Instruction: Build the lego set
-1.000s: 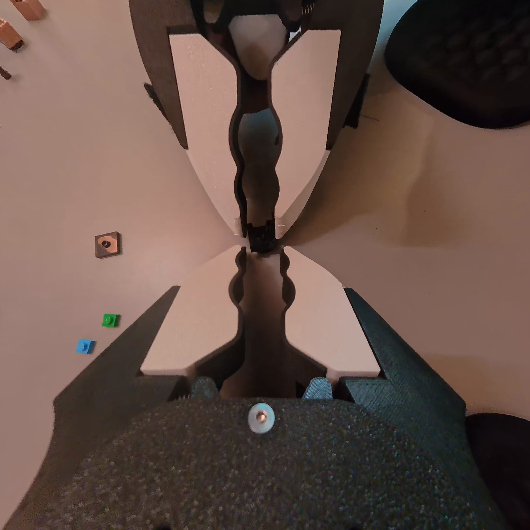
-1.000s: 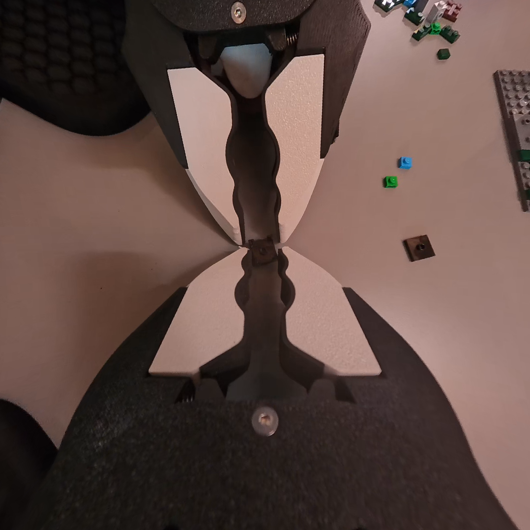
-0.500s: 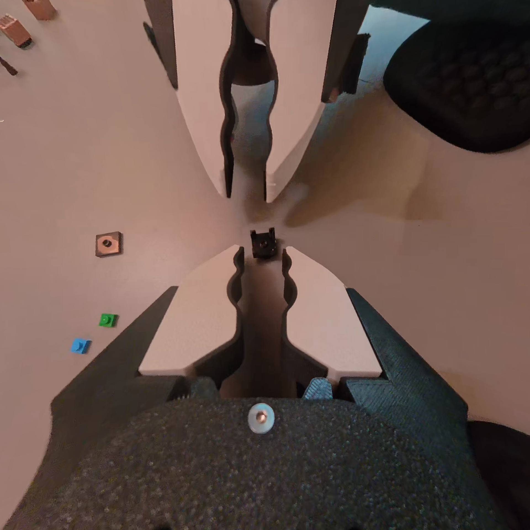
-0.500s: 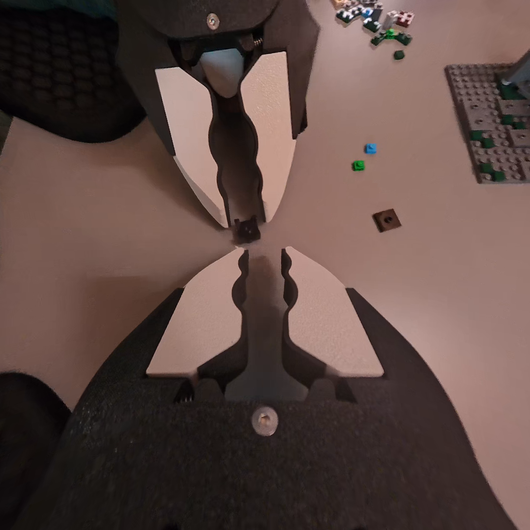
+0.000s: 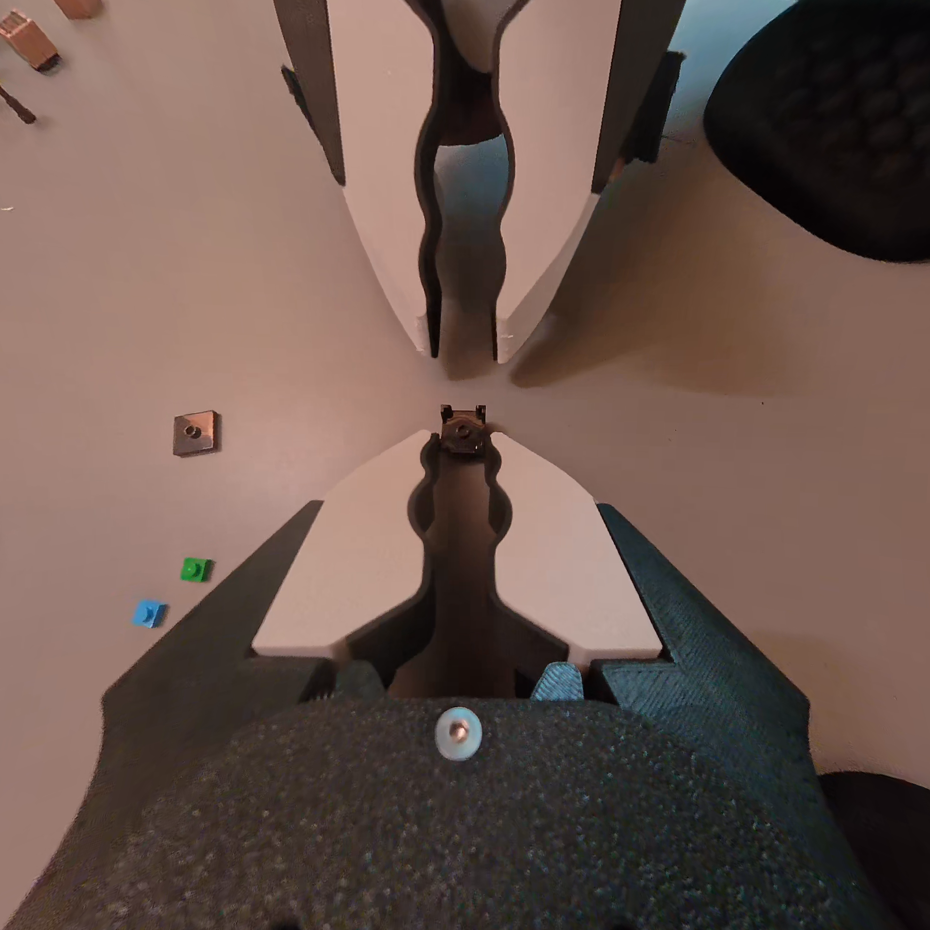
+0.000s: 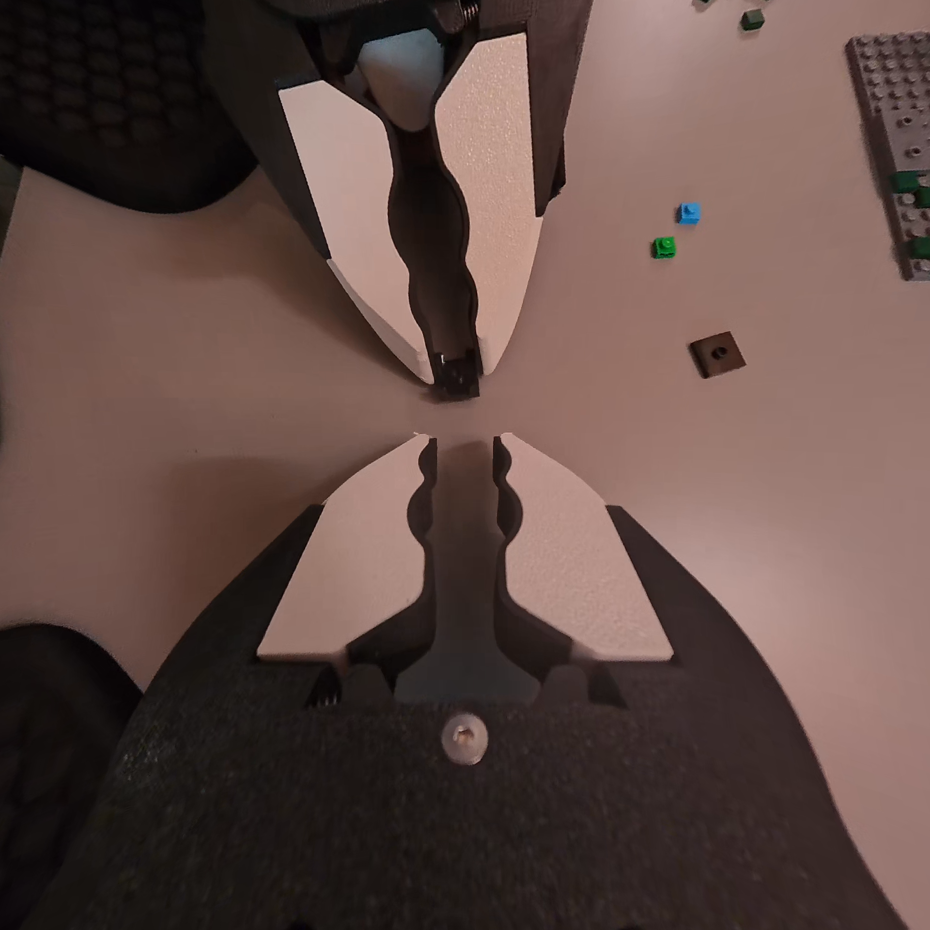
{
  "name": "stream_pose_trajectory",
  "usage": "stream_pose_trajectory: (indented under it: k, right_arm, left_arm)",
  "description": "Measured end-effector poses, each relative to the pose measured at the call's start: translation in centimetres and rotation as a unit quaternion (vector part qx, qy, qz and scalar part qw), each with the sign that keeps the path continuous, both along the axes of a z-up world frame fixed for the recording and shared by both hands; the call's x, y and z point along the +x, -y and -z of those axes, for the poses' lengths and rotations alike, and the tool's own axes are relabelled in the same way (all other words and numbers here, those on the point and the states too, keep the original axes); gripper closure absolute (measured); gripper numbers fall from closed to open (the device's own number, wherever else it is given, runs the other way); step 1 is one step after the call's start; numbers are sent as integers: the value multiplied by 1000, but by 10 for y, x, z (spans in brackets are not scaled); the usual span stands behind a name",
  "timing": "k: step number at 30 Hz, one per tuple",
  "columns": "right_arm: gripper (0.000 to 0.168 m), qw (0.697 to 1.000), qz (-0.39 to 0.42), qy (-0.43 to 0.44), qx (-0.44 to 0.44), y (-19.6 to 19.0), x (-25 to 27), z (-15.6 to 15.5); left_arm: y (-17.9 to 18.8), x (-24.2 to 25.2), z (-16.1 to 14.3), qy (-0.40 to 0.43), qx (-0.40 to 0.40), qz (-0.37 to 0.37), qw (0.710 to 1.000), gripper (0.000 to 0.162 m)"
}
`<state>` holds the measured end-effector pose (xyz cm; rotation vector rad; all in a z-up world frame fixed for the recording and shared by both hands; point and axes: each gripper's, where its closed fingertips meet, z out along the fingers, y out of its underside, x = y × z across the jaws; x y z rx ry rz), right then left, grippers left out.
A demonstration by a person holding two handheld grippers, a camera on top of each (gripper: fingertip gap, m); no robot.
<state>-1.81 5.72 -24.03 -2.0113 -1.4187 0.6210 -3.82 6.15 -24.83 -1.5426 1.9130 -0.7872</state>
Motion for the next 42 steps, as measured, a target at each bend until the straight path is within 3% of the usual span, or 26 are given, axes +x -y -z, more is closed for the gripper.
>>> stream_pose_trajectory:
  k: [28,42]
  right_arm:
    - [154,999,-6,28,28,-11,-28,9]
    - [154,999,-5,-23,36,-9,-35,0]
  left_arm:
    - [-7,-18,-10,29,-21,-4,999,146]
    - [-4,-15,-15,40,-20,-2,999,146]
